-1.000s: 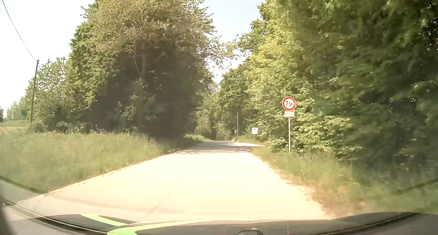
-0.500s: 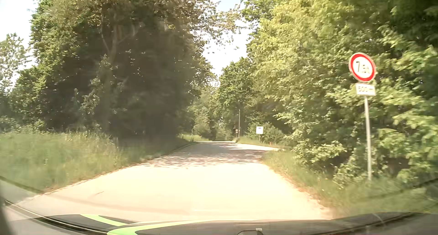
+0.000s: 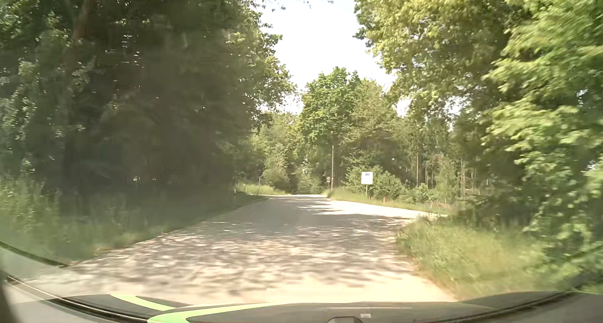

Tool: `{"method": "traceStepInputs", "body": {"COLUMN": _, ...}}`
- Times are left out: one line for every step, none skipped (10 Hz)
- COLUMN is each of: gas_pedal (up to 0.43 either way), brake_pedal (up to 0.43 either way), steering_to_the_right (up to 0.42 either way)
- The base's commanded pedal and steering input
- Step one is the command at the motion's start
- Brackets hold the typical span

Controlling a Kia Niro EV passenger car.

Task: Follow the waypoints while adhering to traffic rules and regulations

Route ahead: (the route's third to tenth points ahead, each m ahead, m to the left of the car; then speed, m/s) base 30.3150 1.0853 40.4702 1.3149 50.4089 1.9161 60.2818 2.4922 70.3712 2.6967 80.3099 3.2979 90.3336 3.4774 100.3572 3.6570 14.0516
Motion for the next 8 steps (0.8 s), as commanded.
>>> {"method": "traceStepInputs", "body": {"gas_pedal": 0.169, "brake_pedal": 0.0, "steering_to_the_right": -0.002}}
{"method": "traceStepInputs", "body": {"gas_pedal": 0.169, "brake_pedal": 0.0, "steering_to_the_right": -0.003}}
{"method": "traceStepInputs", "body": {"gas_pedal": 0.169, "brake_pedal": 0.0, "steering_to_the_right": -0.003}}
{"method": "traceStepInputs", "body": {"gas_pedal": 0.169, "brake_pedal": 0.0, "steering_to_the_right": -0.002}}
{"method": "traceStepInputs", "body": {"gas_pedal": 0.169, "brake_pedal": 0.0, "steering_to_the_right": -0.001}}
{"method": "traceStepInputs", "body": {"gas_pedal": 0.189, "brake_pedal": 0.0, "steering_to_the_right": 0.0}}
{"method": "traceStepInputs", "body": {"gas_pedal": 0.189, "brake_pedal": 0.0, "steering_to_the_right": -0.001}}
{"method": "traceStepInputs", "body": {"gas_pedal": 0.189, "brake_pedal": 0.0, "steering_to_the_right": -0.001}}
